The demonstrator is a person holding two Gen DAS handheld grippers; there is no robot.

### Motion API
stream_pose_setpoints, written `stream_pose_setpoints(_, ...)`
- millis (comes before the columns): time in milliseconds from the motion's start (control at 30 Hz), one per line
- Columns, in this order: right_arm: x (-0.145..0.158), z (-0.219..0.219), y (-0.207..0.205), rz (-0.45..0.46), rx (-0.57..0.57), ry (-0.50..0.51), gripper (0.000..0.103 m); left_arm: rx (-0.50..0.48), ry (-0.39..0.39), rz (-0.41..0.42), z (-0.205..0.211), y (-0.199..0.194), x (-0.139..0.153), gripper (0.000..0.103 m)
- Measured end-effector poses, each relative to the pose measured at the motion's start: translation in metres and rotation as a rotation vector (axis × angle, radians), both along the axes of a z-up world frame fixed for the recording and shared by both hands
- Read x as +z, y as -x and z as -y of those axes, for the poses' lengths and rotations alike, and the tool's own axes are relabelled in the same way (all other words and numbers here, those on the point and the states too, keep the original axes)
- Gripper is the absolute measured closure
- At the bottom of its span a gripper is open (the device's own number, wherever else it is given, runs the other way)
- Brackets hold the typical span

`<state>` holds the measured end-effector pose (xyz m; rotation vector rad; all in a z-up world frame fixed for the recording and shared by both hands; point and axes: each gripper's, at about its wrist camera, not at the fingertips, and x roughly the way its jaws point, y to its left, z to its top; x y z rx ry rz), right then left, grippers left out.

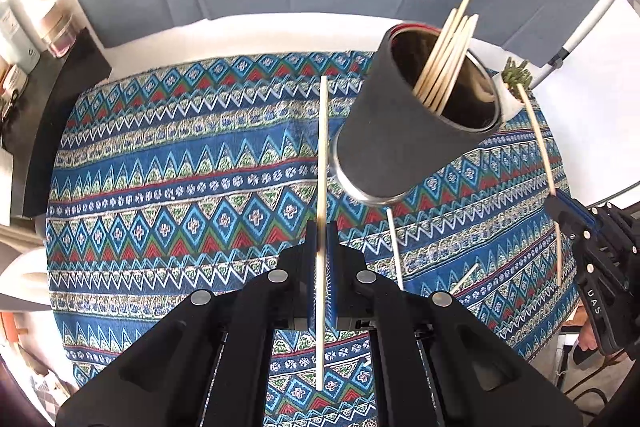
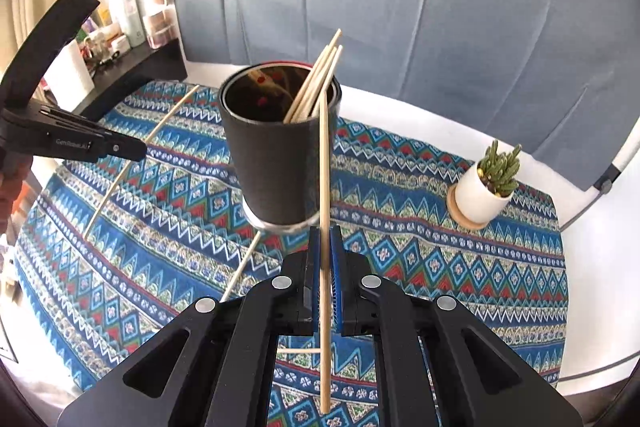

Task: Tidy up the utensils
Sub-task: 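Lift both held sticks upright over the black holder, then lower both sticks into the black holder and open both tools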

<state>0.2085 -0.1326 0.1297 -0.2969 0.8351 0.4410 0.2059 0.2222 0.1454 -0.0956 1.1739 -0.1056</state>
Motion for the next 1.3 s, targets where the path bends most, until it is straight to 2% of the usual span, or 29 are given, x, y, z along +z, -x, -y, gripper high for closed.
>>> stream_pose_setpoints(133,0.017,-0.010,-0.007,0.036,0.030,-0.032,0.098,-0.023,0.072,0.093,-0.004,0.000,0.033,0.098)
stream_pose_setpoints(267,0.032,-0.016,-0.013,0.058,0.039,-0.085,0.098,-0.009,0.070,0.152,0.006,-0.007,0.060,0.098)
stream_pose_setpoints(367,0.039,-0.022,-0.019,0.086,0.047,-0.088,0.098,-0.002,0.097,0.182,0.011,-0.021,0.072,0.098)
stream_pose_setpoints(467,0.045,-0.029,-0.028,0.094,0.063,-0.083,0.098,0.000,0.105,0.209,0.037,-0.033,0.082,0.098)
stream_pose_setpoints(567,0.051,-0.033,-0.035,0.106,0.085,-0.106,0.098,-0.011,0.119,0.250,0.045,-0.039,0.093,0.098)
stream_pose_setpoints(700,0.053,-0.035,-0.051,0.113,0.099,-0.140,0.098,-0.031,0.129,0.330,0.058,-0.059,0.099,0.098)
stream_pose_setpoints(800,0.051,-0.031,-0.065,0.125,0.109,-0.209,0.098,-0.027,0.146,0.394,0.069,-0.073,0.093,0.098)
stream_pose_setpoints(1033,0.047,-0.008,-0.096,0.136,0.063,-0.443,0.098,0.021,0.264,0.466,0.089,-0.095,0.070,0.098)
stream_pose_setpoints(1167,0.045,-0.017,-0.104,0.141,0.098,-0.428,0.098,0.026,0.251,0.477,0.095,-0.104,0.055,0.098)
stream_pose_setpoints(1300,0.032,-0.019,-0.111,0.075,0.098,-0.422,0.098,0.031,0.340,0.459,0.092,-0.103,0.034,0.098)
